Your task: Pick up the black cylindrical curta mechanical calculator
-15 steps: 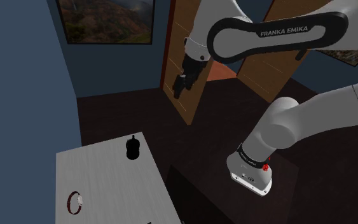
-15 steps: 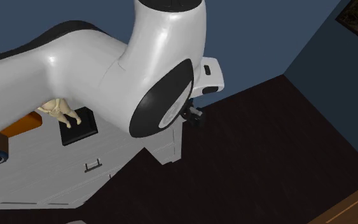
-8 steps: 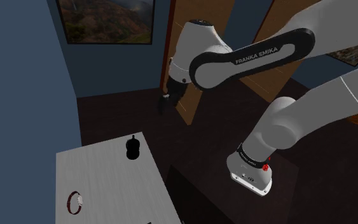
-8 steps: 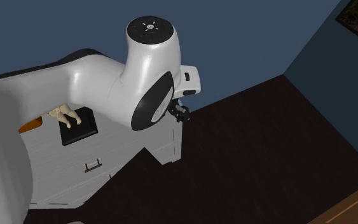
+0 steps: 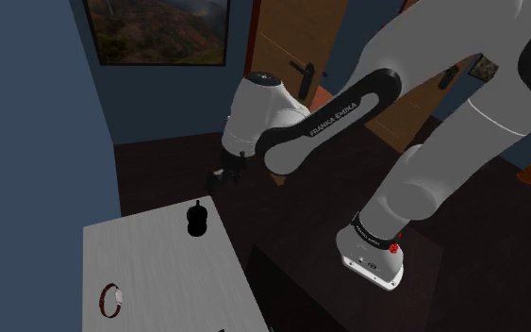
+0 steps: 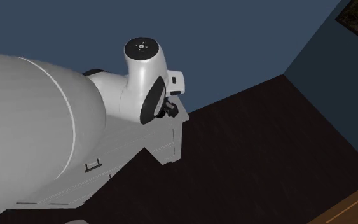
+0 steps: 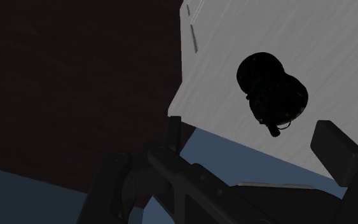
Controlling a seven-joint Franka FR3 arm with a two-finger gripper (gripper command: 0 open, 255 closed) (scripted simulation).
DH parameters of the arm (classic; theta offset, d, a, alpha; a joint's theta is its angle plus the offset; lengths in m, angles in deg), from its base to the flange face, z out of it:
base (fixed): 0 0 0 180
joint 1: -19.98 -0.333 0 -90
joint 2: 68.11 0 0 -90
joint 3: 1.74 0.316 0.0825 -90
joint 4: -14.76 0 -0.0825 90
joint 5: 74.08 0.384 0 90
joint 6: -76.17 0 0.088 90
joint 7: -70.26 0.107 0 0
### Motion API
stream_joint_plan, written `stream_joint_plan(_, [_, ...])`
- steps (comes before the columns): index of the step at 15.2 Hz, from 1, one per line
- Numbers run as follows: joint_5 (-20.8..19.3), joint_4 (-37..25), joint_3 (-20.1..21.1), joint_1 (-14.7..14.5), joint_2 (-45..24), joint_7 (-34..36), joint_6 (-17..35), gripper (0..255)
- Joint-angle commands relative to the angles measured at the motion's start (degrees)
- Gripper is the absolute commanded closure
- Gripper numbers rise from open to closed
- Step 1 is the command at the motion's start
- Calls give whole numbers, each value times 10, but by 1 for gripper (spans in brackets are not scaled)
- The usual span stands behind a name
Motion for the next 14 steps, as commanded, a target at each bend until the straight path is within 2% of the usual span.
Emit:
stream_joint_plan(1, [-63, -22, 23, 16, -63, 64, 42, 0])
stream_joint_plan(3, [-151, -44, 27, 19, -122, 143, 72, 0])
stream_joint_plan(4, [-199, -57, 18, 11, -151, 186, 84, 0])
stream_joint_plan(6, [-283, -88, -18, -26, -205, 262, 102, 0])
stream_joint_plan(14, [-379, -107, -98, -92, -273, 340, 148, 0])
